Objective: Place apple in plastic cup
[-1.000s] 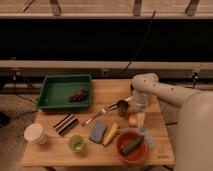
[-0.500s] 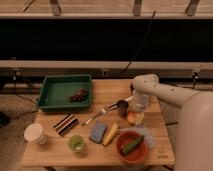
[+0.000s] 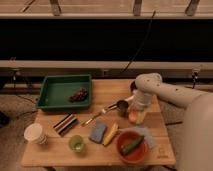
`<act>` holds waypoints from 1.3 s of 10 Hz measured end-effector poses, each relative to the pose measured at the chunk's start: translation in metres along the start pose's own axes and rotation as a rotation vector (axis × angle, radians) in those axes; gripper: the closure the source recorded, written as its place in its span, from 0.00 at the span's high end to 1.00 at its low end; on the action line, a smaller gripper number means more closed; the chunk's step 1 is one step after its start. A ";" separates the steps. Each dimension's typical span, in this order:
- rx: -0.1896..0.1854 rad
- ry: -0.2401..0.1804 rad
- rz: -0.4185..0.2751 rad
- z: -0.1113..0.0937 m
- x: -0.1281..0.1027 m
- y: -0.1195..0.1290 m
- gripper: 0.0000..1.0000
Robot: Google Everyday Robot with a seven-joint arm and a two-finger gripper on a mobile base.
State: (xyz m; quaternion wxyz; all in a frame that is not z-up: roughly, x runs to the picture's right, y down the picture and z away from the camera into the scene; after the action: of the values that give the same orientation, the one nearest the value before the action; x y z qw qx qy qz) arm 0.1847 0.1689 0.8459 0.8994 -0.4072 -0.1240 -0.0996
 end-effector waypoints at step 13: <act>0.057 -0.012 -0.263 -0.075 -0.116 0.006 0.00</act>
State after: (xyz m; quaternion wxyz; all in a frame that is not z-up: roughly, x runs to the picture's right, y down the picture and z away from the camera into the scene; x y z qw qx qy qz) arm 0.0871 0.1251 0.7585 0.8889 -0.3624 -0.1847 -0.2107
